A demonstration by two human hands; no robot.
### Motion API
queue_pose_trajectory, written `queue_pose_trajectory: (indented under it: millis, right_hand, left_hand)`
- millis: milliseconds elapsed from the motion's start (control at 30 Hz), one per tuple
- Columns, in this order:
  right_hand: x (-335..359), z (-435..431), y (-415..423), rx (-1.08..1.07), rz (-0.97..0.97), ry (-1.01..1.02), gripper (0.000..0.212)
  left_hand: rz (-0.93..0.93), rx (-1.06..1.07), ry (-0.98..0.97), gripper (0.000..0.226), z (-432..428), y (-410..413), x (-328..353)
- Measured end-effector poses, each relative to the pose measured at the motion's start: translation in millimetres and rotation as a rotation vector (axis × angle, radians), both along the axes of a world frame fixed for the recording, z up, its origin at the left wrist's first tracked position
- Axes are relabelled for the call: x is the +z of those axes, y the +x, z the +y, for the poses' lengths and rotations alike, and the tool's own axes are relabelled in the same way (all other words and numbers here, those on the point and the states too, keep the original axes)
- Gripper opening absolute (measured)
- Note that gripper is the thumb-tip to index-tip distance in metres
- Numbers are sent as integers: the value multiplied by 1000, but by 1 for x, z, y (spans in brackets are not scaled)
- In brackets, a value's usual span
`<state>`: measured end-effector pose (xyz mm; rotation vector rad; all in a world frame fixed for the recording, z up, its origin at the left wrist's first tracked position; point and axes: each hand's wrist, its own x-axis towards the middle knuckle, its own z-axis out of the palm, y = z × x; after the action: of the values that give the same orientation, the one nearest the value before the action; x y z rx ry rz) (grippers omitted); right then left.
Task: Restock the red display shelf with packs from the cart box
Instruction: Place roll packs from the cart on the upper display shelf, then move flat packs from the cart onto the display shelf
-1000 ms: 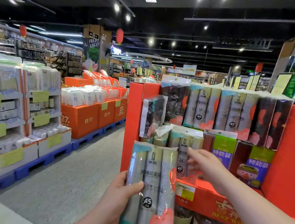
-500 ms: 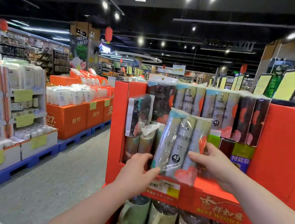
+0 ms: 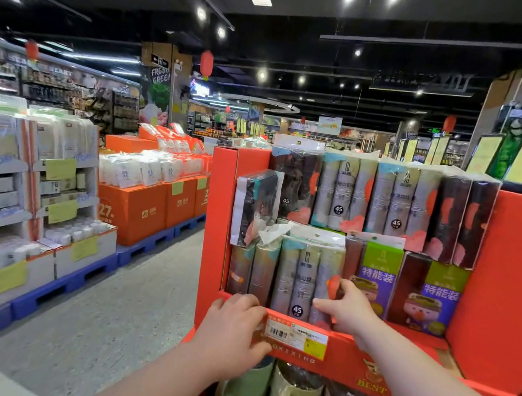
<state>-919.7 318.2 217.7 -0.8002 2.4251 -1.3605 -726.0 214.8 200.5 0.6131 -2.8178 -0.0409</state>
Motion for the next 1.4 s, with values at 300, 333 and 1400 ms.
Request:
queue_pose_trajectory:
  millis: [300,333,1400]
  right_hand:
    - [15,3,10,-102,197,320,68]
    - [15,5,12,-118,232,283,69]
    - [-25,-72,352,1024,843,211,46]
  left_hand:
    - [-28,13,-9,59,4,3,0]
    - [-30,24,-12,59,4,5,0]
    - [-265,832,214,57,53,352,-109]
